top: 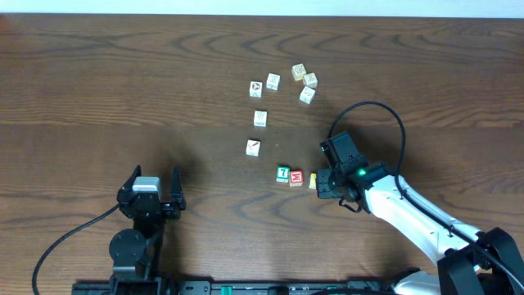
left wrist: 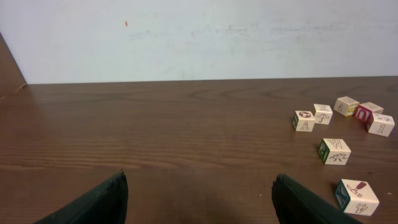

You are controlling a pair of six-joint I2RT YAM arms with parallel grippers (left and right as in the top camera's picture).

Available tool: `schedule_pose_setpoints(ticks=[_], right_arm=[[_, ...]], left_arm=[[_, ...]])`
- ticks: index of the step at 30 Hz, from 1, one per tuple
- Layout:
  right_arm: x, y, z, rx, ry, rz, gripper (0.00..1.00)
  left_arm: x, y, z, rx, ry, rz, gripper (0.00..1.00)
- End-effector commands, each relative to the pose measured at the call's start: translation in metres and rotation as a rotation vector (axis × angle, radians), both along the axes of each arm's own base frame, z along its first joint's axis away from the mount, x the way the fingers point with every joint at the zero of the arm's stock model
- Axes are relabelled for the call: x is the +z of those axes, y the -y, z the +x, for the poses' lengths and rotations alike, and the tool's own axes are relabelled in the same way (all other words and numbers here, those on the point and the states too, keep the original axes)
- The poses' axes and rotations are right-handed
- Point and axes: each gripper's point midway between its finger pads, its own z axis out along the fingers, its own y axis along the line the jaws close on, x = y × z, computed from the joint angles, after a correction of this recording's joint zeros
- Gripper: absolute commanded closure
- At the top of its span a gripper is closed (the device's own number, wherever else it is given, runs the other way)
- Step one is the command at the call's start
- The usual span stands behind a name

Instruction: Lift 4 blocks

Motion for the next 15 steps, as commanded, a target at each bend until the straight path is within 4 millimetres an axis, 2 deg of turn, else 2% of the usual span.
schedule_pose_setpoints(ticks=[1,15], right_arm=[[-0.003,-0.003,-0.002,-0.009,-0.013,0.014,0.83],[0.001,-0.019,0.002,-0.023,0.014,0.069,0.83]], left_arm=[[-0.015,-0.001,-0.001,0.004,-0.049,-0.005,0.26],[-0.015,-0.001,-0.001,0.004,-0.049,-0.004,0.26]])
